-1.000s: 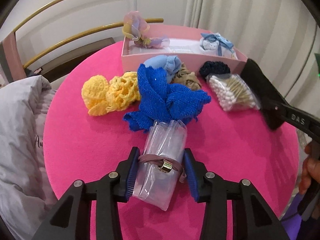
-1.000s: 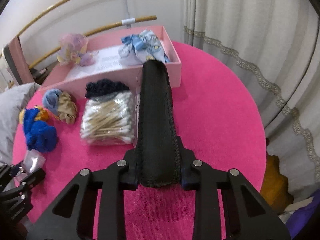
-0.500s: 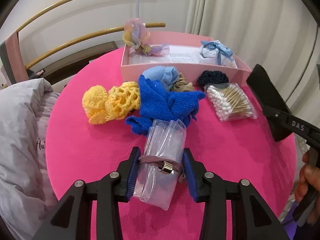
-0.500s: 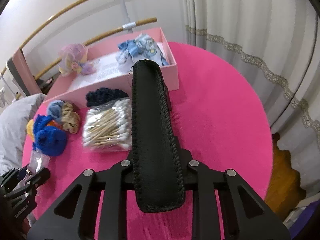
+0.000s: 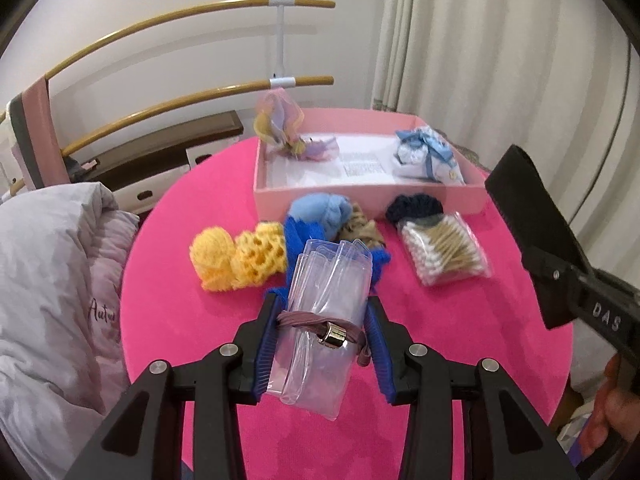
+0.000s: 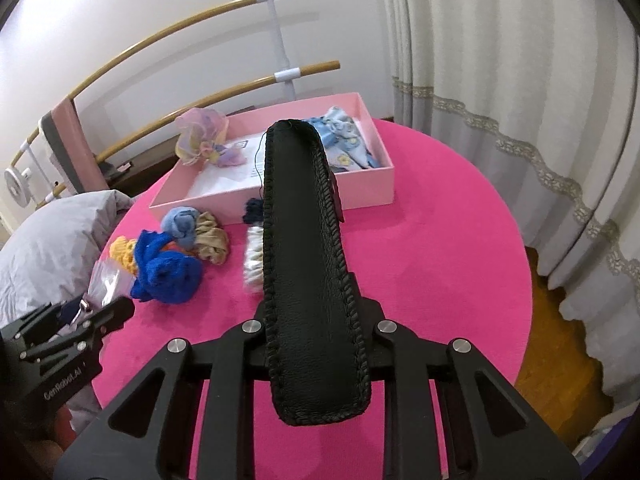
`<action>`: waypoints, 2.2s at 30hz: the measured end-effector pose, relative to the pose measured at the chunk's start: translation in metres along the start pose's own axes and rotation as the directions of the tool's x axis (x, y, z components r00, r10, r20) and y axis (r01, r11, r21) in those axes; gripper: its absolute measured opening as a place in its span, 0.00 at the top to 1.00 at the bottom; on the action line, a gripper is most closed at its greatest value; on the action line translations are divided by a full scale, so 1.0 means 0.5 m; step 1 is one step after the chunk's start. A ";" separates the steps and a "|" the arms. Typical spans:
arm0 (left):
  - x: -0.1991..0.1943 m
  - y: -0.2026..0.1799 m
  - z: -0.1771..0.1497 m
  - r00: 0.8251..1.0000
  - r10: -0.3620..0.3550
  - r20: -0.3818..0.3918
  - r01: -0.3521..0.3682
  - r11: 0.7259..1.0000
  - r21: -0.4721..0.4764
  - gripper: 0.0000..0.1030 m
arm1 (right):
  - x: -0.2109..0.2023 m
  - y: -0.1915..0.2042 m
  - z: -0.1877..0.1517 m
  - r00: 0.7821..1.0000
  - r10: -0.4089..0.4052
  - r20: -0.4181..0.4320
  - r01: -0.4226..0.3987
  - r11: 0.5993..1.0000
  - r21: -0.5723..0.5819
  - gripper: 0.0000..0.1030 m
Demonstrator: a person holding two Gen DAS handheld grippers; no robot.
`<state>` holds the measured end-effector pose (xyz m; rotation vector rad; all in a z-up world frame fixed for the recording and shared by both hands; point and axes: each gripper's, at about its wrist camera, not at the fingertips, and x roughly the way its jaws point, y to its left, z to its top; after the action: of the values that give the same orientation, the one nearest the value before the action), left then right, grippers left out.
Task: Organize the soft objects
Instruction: 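Carry pouch with left tool while right tool carries black case into box, release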
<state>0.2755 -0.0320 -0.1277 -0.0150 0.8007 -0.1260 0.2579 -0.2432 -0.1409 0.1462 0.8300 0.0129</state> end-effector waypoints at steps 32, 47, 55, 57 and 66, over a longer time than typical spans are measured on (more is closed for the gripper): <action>0.069 0.068 0.320 0.988 0.022 0.153 -0.017 0.999 -0.033 0.62 | 0.076 0.089 0.259 0.983 0.172 0.062 -0.170 0.985 -0.039 0.80; 0.303 0.050 0.498 1.000 -0.008 0.006 0.008 0.999 -0.052 0.62 | 0.264 0.040 0.354 0.985 0.162 -0.058 -0.159 0.986 0.055 0.80; 0.409 0.055 0.542 0.999 -0.024 -0.048 0.021 0.998 -0.064 0.62 | 0.325 0.038 0.349 0.978 0.177 -0.112 -0.170 0.983 0.072 0.80; 0.425 0.056 0.547 0.998 -0.027 -0.053 0.024 0.998 -0.063 0.62 | 0.335 0.041 0.346 0.976 0.181 -0.121 -0.173 0.982 0.073 0.80; 0.452 0.072 0.561 0.998 -0.032 -0.060 0.028 0.998 -0.060 0.39 | 0.353 0.044 0.338 0.975 0.171 -0.144 -0.160 0.983 0.085 0.72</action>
<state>0.6361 -0.0325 -0.0964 -0.0793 0.8655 -0.1319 0.5025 -0.2305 -0.1552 0.2858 0.9684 0.1529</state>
